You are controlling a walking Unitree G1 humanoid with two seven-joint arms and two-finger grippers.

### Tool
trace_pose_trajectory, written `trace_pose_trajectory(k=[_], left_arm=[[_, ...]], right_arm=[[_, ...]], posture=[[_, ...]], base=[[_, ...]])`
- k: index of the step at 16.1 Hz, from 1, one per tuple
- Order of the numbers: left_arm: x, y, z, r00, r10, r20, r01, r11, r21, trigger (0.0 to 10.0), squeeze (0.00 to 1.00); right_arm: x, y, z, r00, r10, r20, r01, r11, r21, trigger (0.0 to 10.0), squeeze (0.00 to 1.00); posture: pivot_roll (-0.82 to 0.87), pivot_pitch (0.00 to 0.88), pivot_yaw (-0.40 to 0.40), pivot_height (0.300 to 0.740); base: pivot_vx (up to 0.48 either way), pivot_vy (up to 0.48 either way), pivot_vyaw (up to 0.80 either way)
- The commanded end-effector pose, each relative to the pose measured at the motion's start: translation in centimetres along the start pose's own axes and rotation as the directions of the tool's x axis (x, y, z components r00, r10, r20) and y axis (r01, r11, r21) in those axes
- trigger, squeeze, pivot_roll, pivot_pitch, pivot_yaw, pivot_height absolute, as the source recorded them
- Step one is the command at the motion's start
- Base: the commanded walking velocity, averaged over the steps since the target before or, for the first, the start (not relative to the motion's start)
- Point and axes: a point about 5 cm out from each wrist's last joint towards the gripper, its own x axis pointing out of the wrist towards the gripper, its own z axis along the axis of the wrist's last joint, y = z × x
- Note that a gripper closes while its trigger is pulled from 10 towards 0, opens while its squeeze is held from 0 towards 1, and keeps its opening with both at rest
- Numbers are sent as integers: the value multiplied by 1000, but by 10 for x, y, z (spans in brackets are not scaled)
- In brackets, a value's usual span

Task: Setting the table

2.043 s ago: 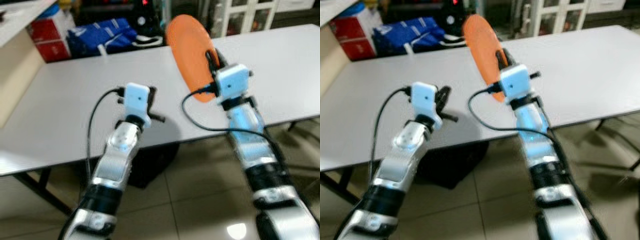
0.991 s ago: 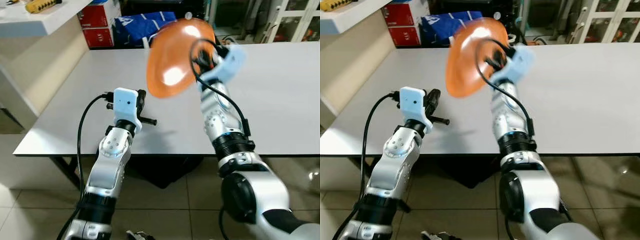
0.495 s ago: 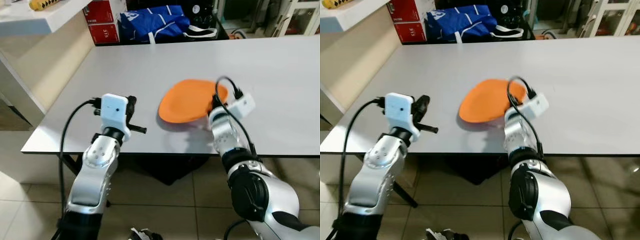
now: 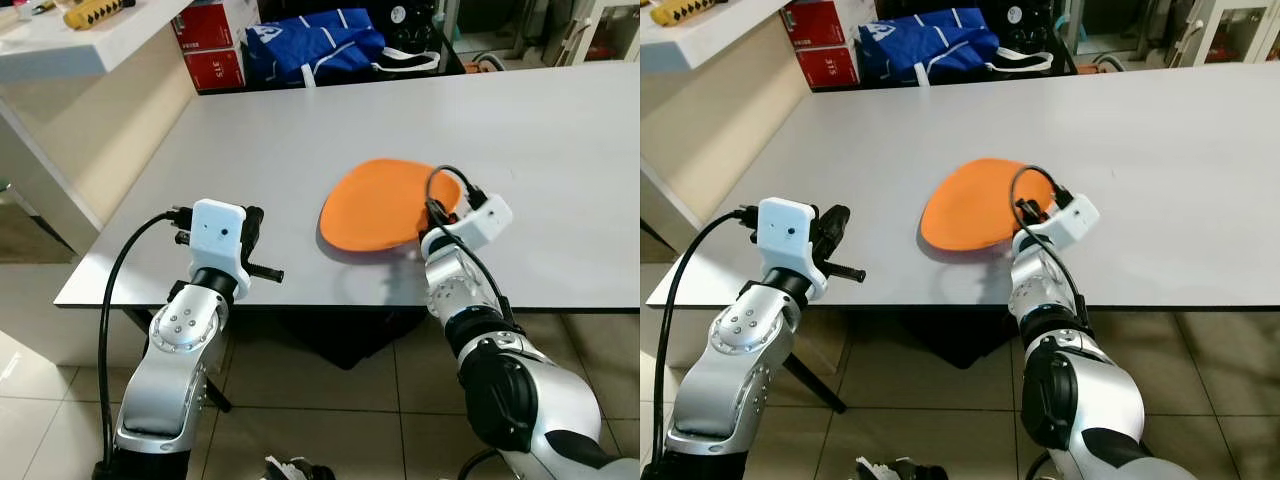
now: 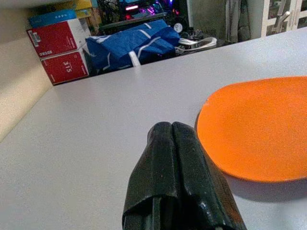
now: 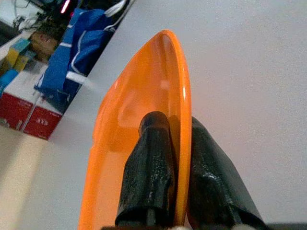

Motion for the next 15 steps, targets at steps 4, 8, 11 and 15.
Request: trace_pose_trajectory(k=[4, 8, 11, 15], left_arm=[[-3, 1, -2, 1000, -3, -31, 3, 1000, 2, 10000, 0], [-3, -1, -2, 999, -8, -40, 8, 1000, -3, 10000, 0], [-3, -2, -2, 999, -11, -42, 11, 1000, -5, 10000, 0], [-1, -8, -3, 999, -17, -41, 17, 1000, -24, 10000, 0]], right_arm=[[-13, -31, -33, 982, -126, -140, 90, 966, -241, 10000, 1000], [-15, -41, -32, 979, -161, -127, 125, 959, -254, 10000, 1000], [-13, -38, -26, 987, -140, -84, 105, 938, -331, 10000, 1000], [-9, -21, -11, 1000, -21, 18, 27, 869, -493, 10000, 1000]], posture=[[77, 88, 167, 740], [73, 83, 167, 740], [70, 79, 166, 740], [43, 76, 146, 740]], base=[[0, 0, 0], [0, 0, 0], [0, 0, 0], [0, 0, 0]])
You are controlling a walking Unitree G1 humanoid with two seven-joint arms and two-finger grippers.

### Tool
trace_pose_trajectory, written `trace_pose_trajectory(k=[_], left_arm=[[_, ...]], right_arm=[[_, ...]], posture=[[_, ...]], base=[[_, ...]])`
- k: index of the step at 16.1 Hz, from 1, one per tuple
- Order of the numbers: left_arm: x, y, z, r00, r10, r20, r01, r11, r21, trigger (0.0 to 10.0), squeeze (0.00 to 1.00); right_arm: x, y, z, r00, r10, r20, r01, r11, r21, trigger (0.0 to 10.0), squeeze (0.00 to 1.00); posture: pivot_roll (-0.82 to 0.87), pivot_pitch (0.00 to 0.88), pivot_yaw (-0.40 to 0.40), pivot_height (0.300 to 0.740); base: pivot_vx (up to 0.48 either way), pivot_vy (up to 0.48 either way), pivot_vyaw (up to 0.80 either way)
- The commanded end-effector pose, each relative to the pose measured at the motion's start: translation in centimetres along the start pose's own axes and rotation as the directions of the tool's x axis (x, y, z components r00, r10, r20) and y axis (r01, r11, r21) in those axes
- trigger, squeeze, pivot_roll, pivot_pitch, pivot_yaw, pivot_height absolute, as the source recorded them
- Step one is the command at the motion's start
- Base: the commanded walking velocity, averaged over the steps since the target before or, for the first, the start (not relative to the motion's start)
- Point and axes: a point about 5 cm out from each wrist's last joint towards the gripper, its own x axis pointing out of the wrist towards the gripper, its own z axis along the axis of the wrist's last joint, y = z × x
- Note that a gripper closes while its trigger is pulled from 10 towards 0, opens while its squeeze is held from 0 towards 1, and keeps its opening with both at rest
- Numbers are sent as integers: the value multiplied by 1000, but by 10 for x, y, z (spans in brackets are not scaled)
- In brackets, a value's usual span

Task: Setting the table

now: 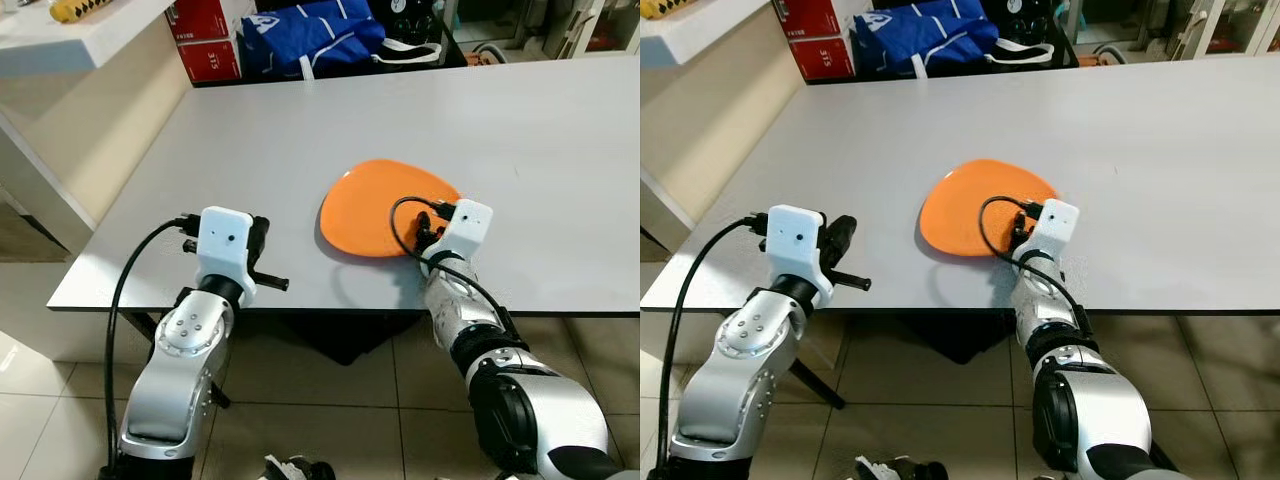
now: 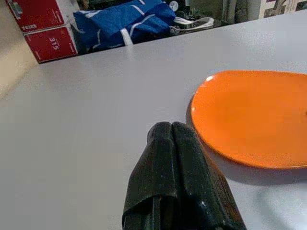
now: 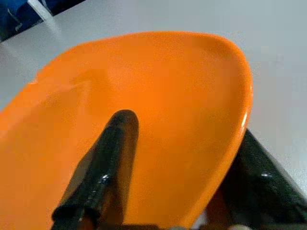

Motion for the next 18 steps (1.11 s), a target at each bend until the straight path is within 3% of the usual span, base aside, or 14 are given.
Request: trace_pose_trajectory(k=[1, 8, 12, 18], left_arm=[[1, -1, 3, 1000, 0, 9, 0, 1000, 0, 10000, 0], [1, -2, 2, 1000, -4, 6, 4, 1000, -9, 10000, 0], [4, -5, 2, 1000, -11, 14, 12, 1000, -19, 10000, 0], [16, -10, 3, 999, -25, 34, 26, 999, -32, 10000, 0]], right_arm=[[-1, -4, 0, 1000, -7, 18, 8, 999, -50, 10000, 1000], [-2, -4, 5, 996, 10, 88, 8, 980, -199, 10000, 1000], [-1, 3, 28, 971, 69, 227, -1, 958, -285, 10000, 1000], [-3, 2, 54, 930, 111, 350, 8, 947, -321, 10000, 1000]], posture=[[39, 75, 142, 740], [38, 67, 134, 740], [19, 51, 119, 740], [-21, 0, 88, 740]], base=[[0, 0, 0], [0, 0, 0], [0, 0, 0], [0, 0, 0]])
